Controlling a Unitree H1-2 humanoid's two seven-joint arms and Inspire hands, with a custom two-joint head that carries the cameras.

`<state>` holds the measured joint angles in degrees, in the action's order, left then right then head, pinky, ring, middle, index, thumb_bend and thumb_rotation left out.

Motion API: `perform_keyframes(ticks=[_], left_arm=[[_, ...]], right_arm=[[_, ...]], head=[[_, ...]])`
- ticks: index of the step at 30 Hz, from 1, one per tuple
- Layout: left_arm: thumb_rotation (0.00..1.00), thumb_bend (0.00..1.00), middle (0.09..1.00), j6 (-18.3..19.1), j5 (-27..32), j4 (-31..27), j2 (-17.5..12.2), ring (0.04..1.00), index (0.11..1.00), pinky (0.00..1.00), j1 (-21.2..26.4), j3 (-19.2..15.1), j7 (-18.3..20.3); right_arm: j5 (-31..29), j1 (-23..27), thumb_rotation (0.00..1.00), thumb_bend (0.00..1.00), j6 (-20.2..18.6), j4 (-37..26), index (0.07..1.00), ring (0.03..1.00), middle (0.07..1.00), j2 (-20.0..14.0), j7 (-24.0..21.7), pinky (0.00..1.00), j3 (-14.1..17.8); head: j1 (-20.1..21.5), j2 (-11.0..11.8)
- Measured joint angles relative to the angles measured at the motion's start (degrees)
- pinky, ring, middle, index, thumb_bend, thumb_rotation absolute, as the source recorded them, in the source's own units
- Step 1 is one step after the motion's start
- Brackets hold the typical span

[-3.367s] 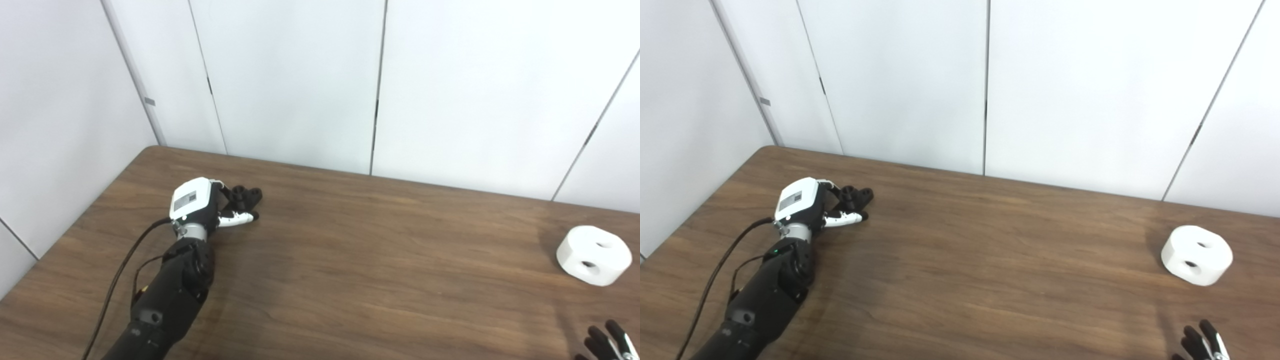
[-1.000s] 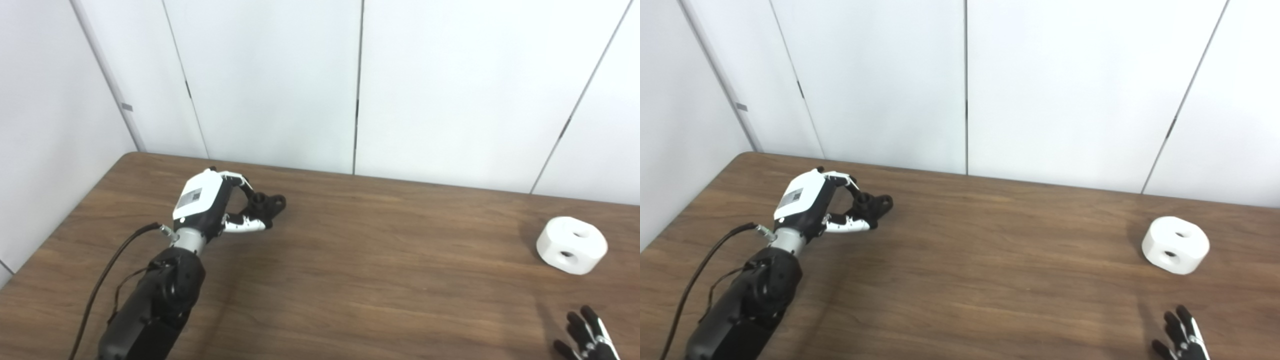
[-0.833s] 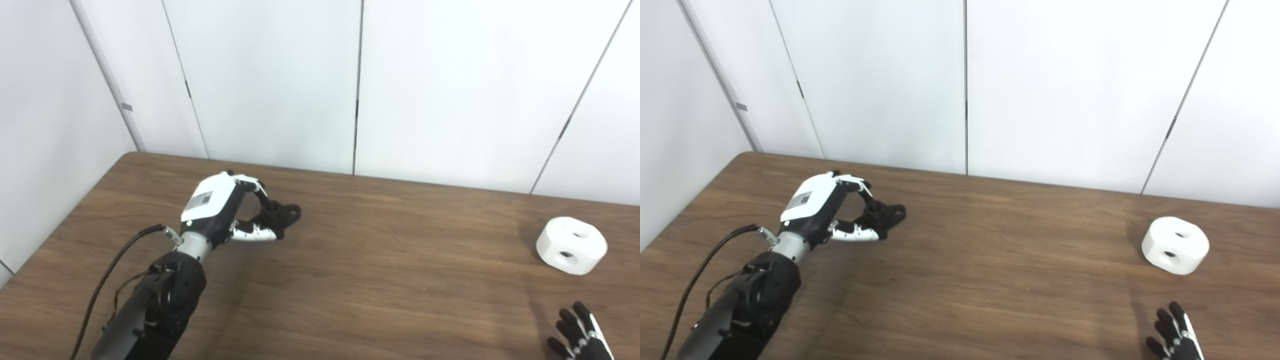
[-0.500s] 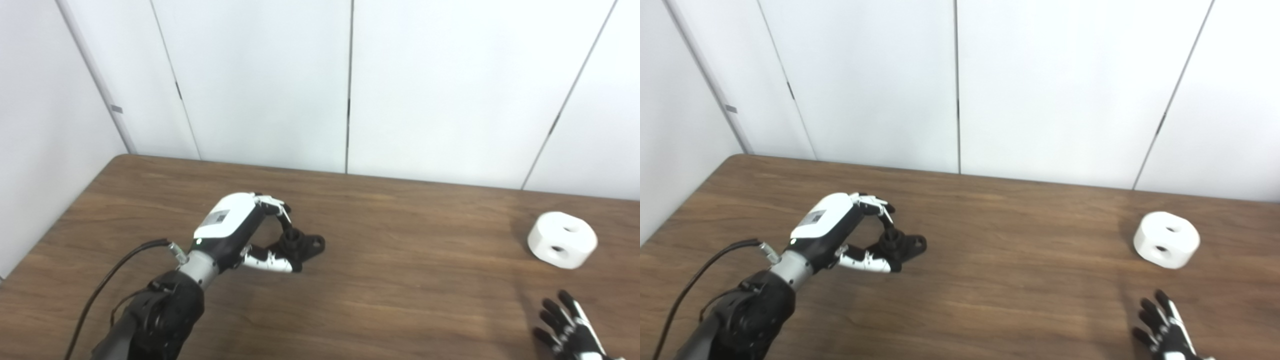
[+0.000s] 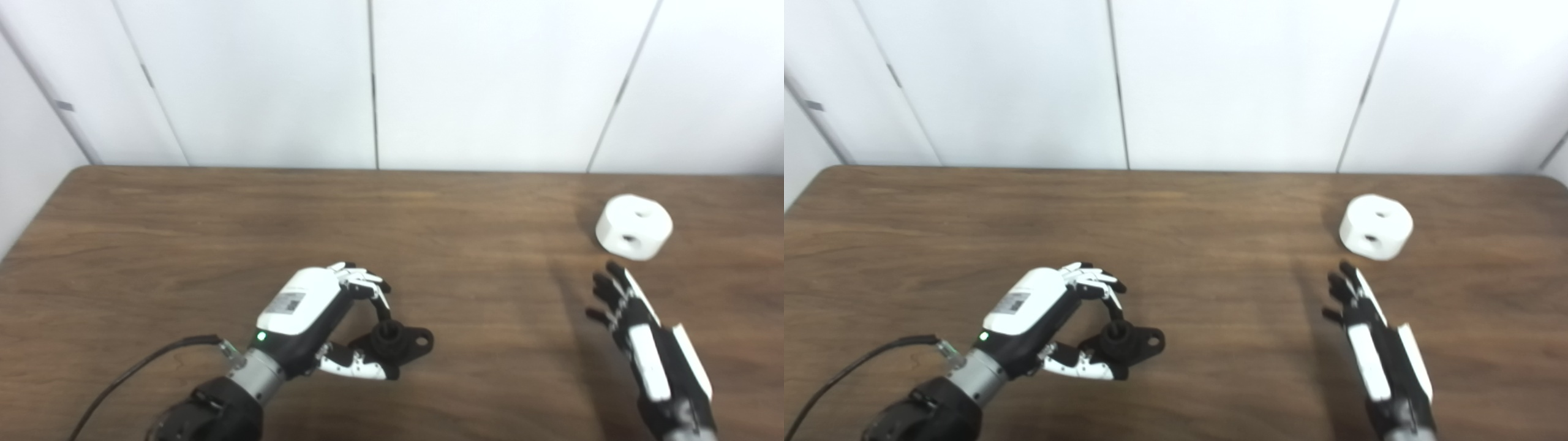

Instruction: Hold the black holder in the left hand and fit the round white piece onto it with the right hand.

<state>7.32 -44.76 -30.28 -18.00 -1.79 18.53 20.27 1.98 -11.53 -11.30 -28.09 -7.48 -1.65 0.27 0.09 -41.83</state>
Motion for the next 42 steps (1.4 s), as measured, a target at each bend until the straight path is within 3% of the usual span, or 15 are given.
perform_keyframes(ticks=[5, 15, 22, 32, 35, 38, 39, 41, 42], left_arm=[[0.05, 0.52, 0.778, -4.3, -5.2, 0.0, 0.6, 0.854, 0.487, 0.93, -3.4, 2.9, 0.0], [0.05, 0.52, 0.772, -9.0, -10.1, 2.8, 2.7, 0.852, 0.487, 0.91, -7.0, 4.6, -2.2], [0.05, 0.52, 0.77, -10.9, -11.5, 4.7, 3.7, 0.848, 0.487, 0.89, -7.3, 4.3, -5.5], [0.05, 0.52, 0.771, -10.9, -12.3, 6.2, 5.2, 0.843, 0.488, 0.89, -7.9, 4.5, -7.8], [0.05, 0.52, 0.767, -10.9, -12.3, 6.8, 5.4, 0.842, 0.487, 0.89, -8.1, 4.6, -8.6], [0.05, 0.52, 0.768, -11.2, -12.2, 7.3, 5.4, 0.84, 0.487, 0.89, -8.0, 4.6, -9.2], [0.05, 0.52, 0.767, -11.2, -12.1, 7.6, 5.4, 0.841, 0.487, 0.9, -8.0, 4.5, -9.4], [0.05, 0.52, 0.766, -11.4, -11.8, 8.1, 5.4, 0.843, 0.487, 0.9, -8.0, 4.5, -10.2], [0.05, 0.52, 0.766, -11.5, -11.7, 8.3, 5.3, 0.844, 0.487, 0.91, -8.0, 4.5, -10.4]], right_arm=[[0.4, 1.1, 1.0, 0.64, -3.2, -2.6, 0.961, 0.929, 0.932, 0.5, 0.9, 0.84, -0.7], [2.4, 2.5, 1.0, 0.64, -8.4, -6.7, 0.953, 0.925, 0.924, 1.2, 1.7, 0.86, -1.4], [2.6, 2.8, 1.0, 0.65, -12.4, -9.4, 0.946, 0.923, 0.918, 1.3, 1.8, 0.85, 0.0], [1.7, 2.8, 1.0, 0.67, -12.8, -10.9, 0.945, 0.919, 0.916, 0.9, 1.7, 0.85, 2.8], [1.0, 2.8, 0.96, 0.64, -12.8, -11.2, 0.945, 0.93, 0.924, 0.7, 1.7, 0.86, 3.9], [0.2, 2.9, 0.84, 0.63, -12.8, -11.3, 0.937, 0.934, 0.924, 0.5, 1.6, 0.88, 5.0], [0.2, 3.0, 0.8, 0.63, -13.1, -11.6, 0.933, 0.937, 0.921, 0.3, 1.6, 0.9, 5.4], [0.4, 3.7, 0.71, 0.62, -14.2, -12.6, 0.93, 0.937, 0.918, -0.6, 1.6, 0.91, 5.7], [0.4, 4.2, 0.67, 0.62, -14.9, -13.3, 0.934, 0.933, 0.92, -1.3, 1.5, 0.9, 6.0]], head=[[2.0, -2.5], [3.8, -6.5], [3.8, -7.8], [4.1, -8.4], [5.3, -8.1], [5.3, -8.1], [7.4, -8.1], [7.4, -8.1], [10.4, -7.6]])
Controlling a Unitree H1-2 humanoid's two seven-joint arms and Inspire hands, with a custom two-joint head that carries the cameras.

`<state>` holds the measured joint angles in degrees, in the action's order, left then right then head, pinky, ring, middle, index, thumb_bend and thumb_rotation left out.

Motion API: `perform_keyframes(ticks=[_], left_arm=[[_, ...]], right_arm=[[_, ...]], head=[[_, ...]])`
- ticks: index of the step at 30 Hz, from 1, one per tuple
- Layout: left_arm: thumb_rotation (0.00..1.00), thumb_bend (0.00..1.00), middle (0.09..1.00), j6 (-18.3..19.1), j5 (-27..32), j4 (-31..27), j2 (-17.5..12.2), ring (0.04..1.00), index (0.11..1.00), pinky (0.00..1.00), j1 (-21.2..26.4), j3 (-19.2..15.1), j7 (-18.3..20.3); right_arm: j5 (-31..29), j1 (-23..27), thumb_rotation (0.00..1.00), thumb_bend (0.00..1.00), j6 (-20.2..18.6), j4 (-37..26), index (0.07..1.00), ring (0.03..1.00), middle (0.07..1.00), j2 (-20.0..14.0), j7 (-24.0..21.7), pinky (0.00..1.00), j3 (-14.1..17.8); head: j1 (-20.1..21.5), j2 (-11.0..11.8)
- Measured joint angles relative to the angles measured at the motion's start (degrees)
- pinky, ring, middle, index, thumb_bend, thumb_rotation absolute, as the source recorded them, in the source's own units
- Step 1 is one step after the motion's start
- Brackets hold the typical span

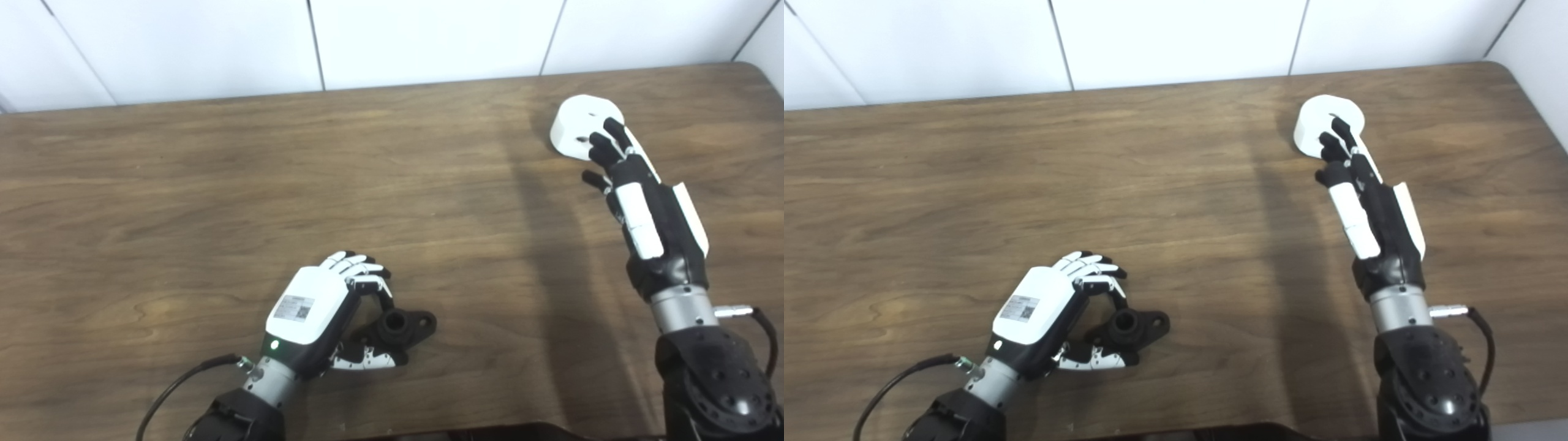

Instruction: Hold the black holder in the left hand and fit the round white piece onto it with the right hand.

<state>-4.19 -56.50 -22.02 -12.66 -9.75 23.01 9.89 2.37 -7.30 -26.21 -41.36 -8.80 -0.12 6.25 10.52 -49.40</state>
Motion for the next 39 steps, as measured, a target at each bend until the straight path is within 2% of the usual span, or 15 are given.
perform_keyframes(ticks=[3, 6, 8, 12, 13, 15, 17, 19, 21, 26, 30, 39], left_arm=[[0.05, 0.52, 0.766, -0.2, 0.4, 0.3, -0.1, 0.843, 0.488, 0.9, 0.0, -0.1, -0.2], [0.05, 0.52, 0.768, -0.4, 0.5, 0.4, -0.3, 0.846, 0.488, 0.9, 0.1, -0.1, -0.2], [0.05, 0.52, 0.77, -0.4, 0.6, 0.4, -0.4, 0.849, 0.488, 0.9, 0.1, -0.1, -0.1], [0.05, 0.52, 0.767, -0.5, 0.8, 0.4, -0.5, 0.846, 0.488, 0.89, 0.2, -0.2, 0.1], [0.05, 0.52, 0.765, -0.5, 0.8, 0.4, -0.5, 0.843, 0.488, 0.89, 0.2, -0.2, 0.1], [0.05, 0.52, 0.765, -0.7, 0.8, 0.4, -0.6, 0.843, 0.487, 0.89, 0.2, -0.2, 0.0], [0.05, 0.52, 0.762, -1.0, 1.0, 0.4, -0.6, 0.84, 0.487, 0.89, 0.2, -0.3, 0.0], [0.05, 0.52, 0.762, -1.2, 1.3, 0.4, -0.8, 0.84, 0.487, 0.89, 0.2, -0.4, 0.0], [0.05, 0.52, 0.762, -1.2, 1.8, 0.4, -1.1, 0.843, 0.487, 0.89, 0.1, -0.7, 0.1], [0.05, 0.52, 0.762, -1.4, 2.1, 0.4, -1.5, 0.844, 0.487, 0.88, 0.1, -0.9, 0.2], [0.05, 0.52, 0.764, -1.5, 2.5, 0.4, -1.6, 0.845, 0.487, 0.89, 0.1, -1.1, 0.2], [0.05, 0.52, 0.762, -1.5, 3.3, 0.5, -1.8, 0.842, 0.487, 0.89, 0.0, -1.4, 0.1]], right_arm=[[2.0, 2.4, 0.62, 0.65, -0.2, -0.7, 0.911, 0.922, 0.908, -1.7, 0.0, 0.87, 0.8], [8.3, 4.8, 0.56, 0.65, -0.3, -0.6, 0.87, 0.907, 0.896, -5.1, -0.1, 0.86, 0.4], [10.5, 6.3, 0.51, 0.64, -0.3, -0.6, 0.865, 0.909, 0.904, -7.2, -0.5, 0.87, 0.6], [13.6, 9.1, 0.44, 0.66, -0.6, 0.4, 0.866, 0.885, 0.896, -9.3, -2.3, 0.82, 0.6], [15.0, 9.8, 0.43, 0.67, -0.6, 0.9, 0.861, 0.901, 0.901, -9.9, -2.7, 0.84, 0.4], [19.9, 11.2, 0.45, 0.67, -0.6, 2.5, 0.863, 0.955, 0.93, -12.2, -4.3, 0.91, -1.4], [26.7, 12.0, 0.41, 0.68, -0.6, 3.6, 0.856, 0.991, 0.958, -16.2, -6.6, 0.95, -4.4], [31.6, 13.2, 0.37, 0.7, -0.5, 4.6, 0.846, 0.999, 0.979, -20.0, -9.4, 0.96, -6.1], [34.7, 15.1, 0.38, 0.72, -0.5, 5.9, 0.838, 1.0, 0.979, -21.8, -11.5, 0.95, -6.7], [39.6, 18.8, 0.4, 0.78, -0.5, 9.9, 0.845, 1.0, 0.973, -22.7, -16.3, 0.97, -9.1], [41.3, 21.2, 0.42, 0.78, -0.4, 13.2, 0.869, 1.0, 0.976, -22.8, -18.8, 0.98, -9.2], [42.1, 22.9, 0.41, 0.78, 0.2, 22.4, 0.911, 1.0, 0.981, -23.4, -20.1, 1.0, -8.9]], head=[[1.4, 0.1], [2.0, 0.1], [2.2, 0.1], [3.7, 0.1], [4.0, 0.1], [4.2, 0.0], [4.4, -0.1], [4.7, 0.0], [5.3, 0.1], [6.4, 0.4], [6.5, 1.0], [7.7, 2.6]])
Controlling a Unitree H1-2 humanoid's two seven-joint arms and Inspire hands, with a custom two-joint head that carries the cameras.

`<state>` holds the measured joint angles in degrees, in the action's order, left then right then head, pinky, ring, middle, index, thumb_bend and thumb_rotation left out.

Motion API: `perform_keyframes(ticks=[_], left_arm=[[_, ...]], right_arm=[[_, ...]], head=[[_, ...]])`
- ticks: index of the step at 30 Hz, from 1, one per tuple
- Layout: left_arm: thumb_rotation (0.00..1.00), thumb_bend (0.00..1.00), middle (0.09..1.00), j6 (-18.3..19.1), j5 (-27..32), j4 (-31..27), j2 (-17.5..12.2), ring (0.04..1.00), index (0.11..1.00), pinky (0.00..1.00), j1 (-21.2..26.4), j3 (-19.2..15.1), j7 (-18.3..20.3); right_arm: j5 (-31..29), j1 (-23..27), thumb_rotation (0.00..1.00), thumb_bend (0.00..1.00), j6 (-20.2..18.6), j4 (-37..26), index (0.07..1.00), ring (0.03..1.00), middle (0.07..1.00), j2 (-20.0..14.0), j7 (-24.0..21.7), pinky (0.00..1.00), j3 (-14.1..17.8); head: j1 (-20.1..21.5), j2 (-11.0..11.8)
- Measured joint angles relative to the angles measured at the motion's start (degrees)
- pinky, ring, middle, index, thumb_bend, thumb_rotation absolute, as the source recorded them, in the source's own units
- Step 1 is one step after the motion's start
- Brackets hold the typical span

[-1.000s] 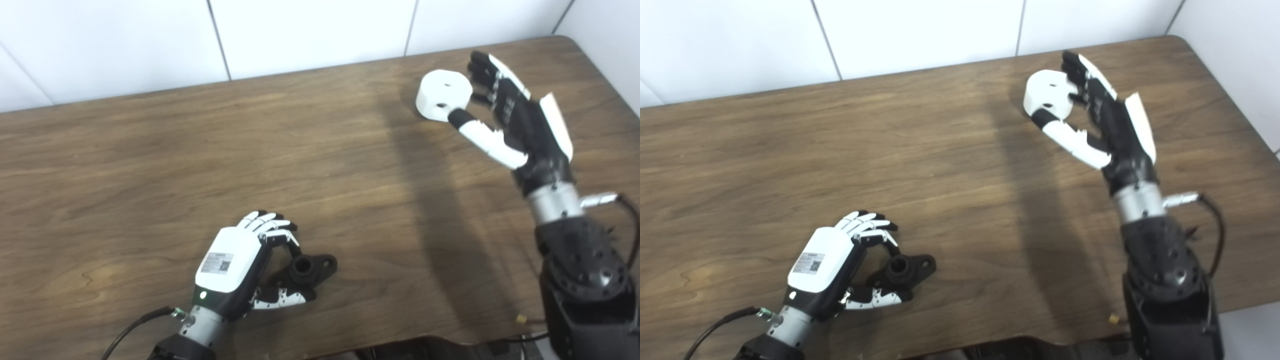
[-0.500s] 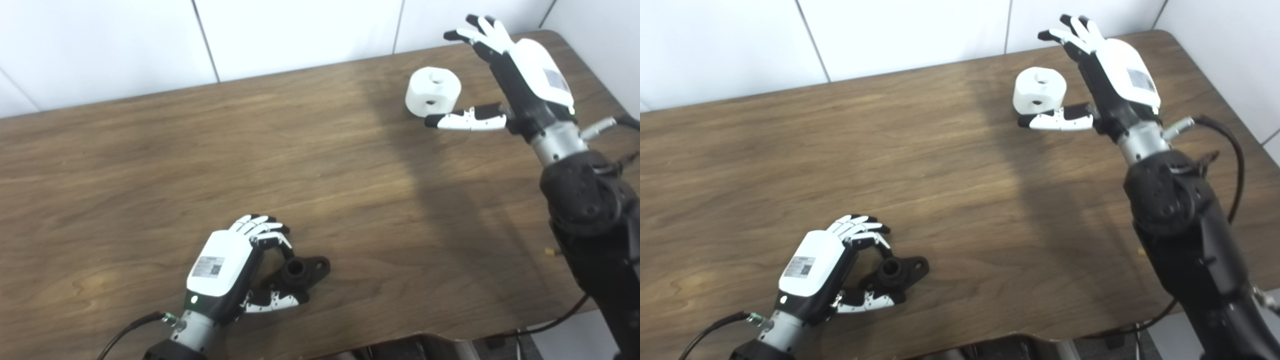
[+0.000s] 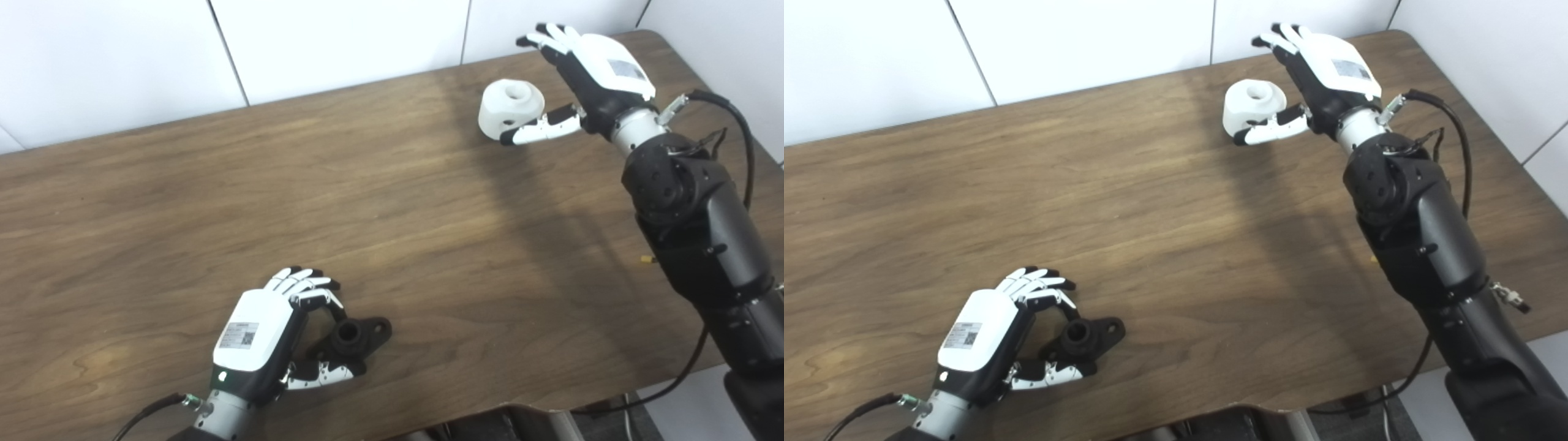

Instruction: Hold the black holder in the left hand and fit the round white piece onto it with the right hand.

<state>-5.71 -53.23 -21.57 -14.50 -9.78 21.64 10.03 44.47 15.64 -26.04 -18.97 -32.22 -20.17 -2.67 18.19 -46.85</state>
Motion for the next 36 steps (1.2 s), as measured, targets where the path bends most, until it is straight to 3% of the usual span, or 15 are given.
perform_keyframes(ticks=[15, 30, 36], left_arm=[[0.05, 0.52, 0.759, -0.4, 1.4, 0.4, -0.7, 0.839, 0.487, 0.88, -0.4, -0.3, -0.7], [0.05, 0.52, 0.759, -0.8, 1.5, 0.4, -0.9, 0.834, 0.487, 0.88, -0.6, -0.5, -1.0], [0.05, 0.52, 0.76, -0.8, 1.5, 0.4, -0.8, 0.836, 0.487, 0.88, -0.7, -0.5, -1.0]], right_arm=[[-0.3, 6.5, 0.44, 0.79, 0.2, 13.8, 0.906, 1.0, 0.973, -0.4, 0.1, 0.92, -1.1], [-1.0, 10.2, 0.47, 0.8, 0.0, 17.9, 0.87, 0.982, 0.941, -0.3, 0.1, 0.89, -3.6], [-1.7, 10.8, 0.43, 0.78, -0.2, 18.2, 0.84, 0.983, 0.93, -0.2, 0.1, 0.9, -4.2]], head=[[1.3, 1.3], [1.2, 1.3], [1.1, 1.2]])
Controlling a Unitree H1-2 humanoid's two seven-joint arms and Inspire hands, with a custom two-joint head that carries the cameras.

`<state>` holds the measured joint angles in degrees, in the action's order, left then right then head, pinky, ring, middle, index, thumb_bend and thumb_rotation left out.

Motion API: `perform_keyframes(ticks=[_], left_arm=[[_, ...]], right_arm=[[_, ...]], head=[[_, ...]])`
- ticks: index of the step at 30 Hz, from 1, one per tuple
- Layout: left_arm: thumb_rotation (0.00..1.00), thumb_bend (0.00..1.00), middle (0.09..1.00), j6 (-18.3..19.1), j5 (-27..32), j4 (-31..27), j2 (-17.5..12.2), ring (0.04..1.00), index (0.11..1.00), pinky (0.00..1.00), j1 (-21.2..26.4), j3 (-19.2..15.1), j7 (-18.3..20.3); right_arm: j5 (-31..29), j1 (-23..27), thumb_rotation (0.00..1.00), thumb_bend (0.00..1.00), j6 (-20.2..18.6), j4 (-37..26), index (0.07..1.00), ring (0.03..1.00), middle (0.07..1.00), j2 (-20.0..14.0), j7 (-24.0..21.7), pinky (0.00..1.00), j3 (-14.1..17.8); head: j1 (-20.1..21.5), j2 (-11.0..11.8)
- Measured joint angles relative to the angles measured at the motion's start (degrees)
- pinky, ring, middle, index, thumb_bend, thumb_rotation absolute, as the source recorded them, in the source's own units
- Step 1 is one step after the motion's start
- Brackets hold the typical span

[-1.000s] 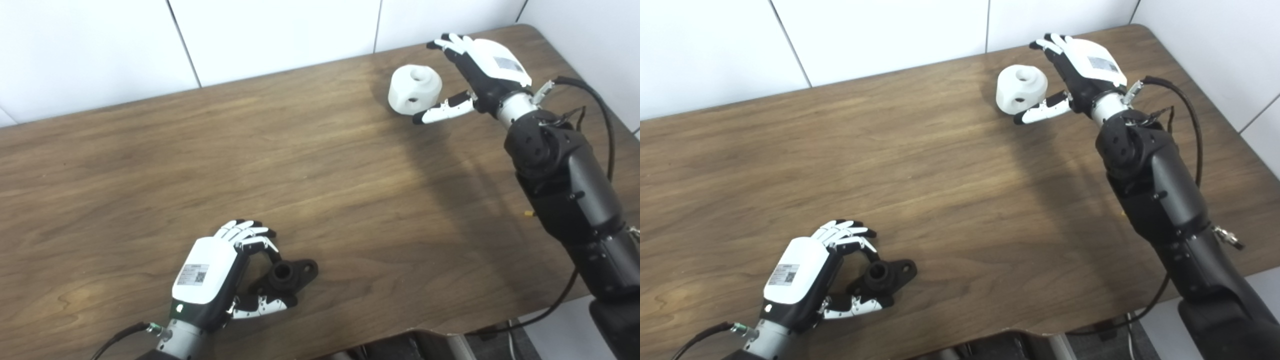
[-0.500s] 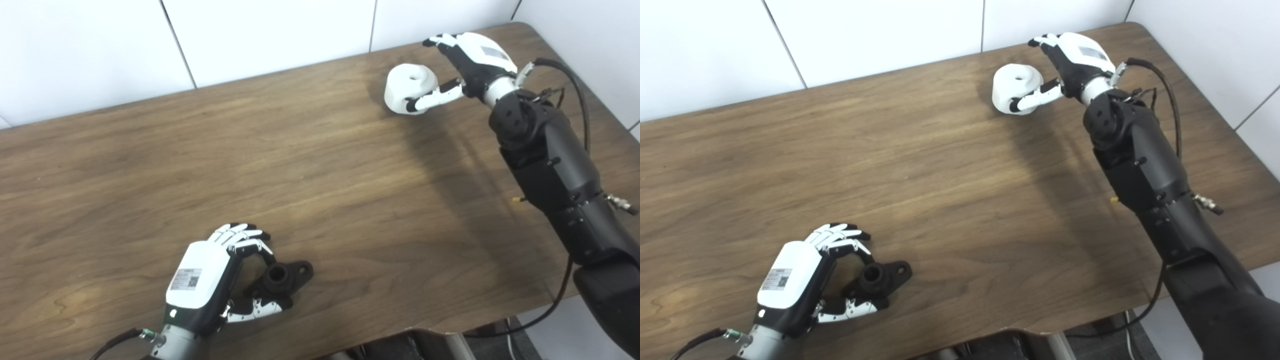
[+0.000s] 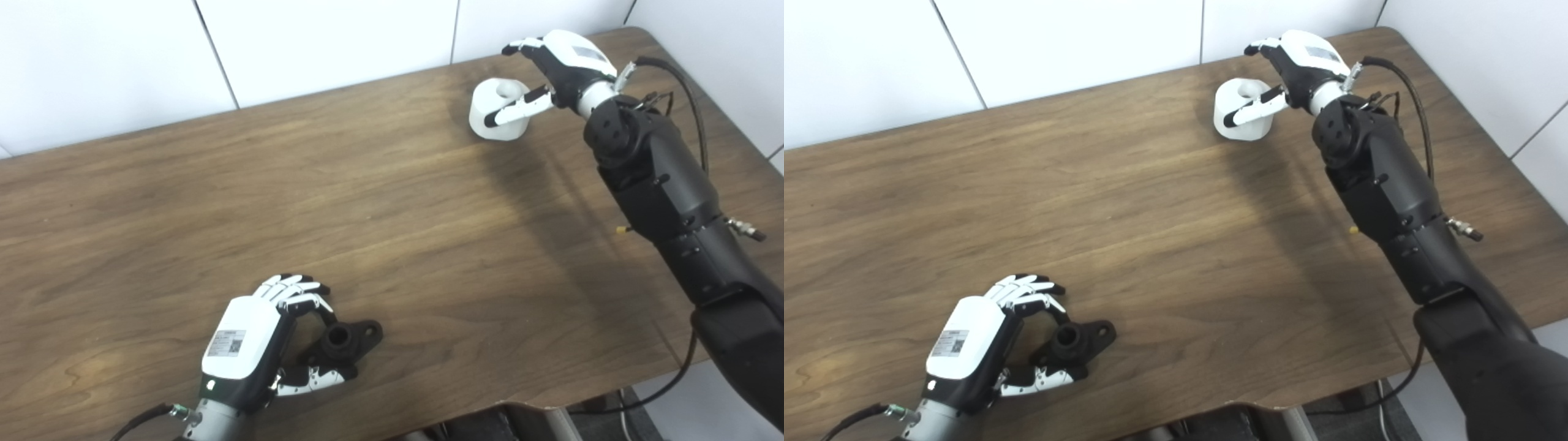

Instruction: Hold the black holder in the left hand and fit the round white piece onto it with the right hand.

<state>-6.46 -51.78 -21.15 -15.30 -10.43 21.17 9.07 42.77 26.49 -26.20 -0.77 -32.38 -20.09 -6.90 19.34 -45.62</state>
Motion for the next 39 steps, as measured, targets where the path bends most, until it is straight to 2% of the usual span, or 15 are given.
perform_keyframes(ticks=[9, 31, 39], left_arm=[[0.05, 0.52, 0.763, 0.0, -0.3, 0.0, 0.0, 0.841, 0.487, 0.88, 0.0, 0.1, 0.0], [0.05, 0.52, 0.765, 0.3, -0.6, -0.4, 0.1, 0.84, 0.487, 0.88, -0.3, 0.1, 0.1], [0.05, 0.52, 0.764, 0.4, -0.6, -0.4, 0.1, 0.841, 0.487, 0.88, -0.3, 0.1, 0.2]], right_arm=[[-0.8, 0.0, 0.39, 0.76, -0.1, 1.1, 0.782, 0.975, 0.902, 0.2, 0.0, 0.9, -0.1], [-0.8, -0.2, 0.33, 0.72, -0.2, 1.1, 0.801, 0.961, 0.891, 0.2, 0.0, 0.9, -0.4], [-0.8, -0.4, 0.34, 0.71, -0.1, 1.5, 0.796, 0.966, 0.883, 0.2, 0.0, 0.91, -0.4]], head=[[-0.2, -0.2], [0.0, -0.5], [0.0, -0.5]])
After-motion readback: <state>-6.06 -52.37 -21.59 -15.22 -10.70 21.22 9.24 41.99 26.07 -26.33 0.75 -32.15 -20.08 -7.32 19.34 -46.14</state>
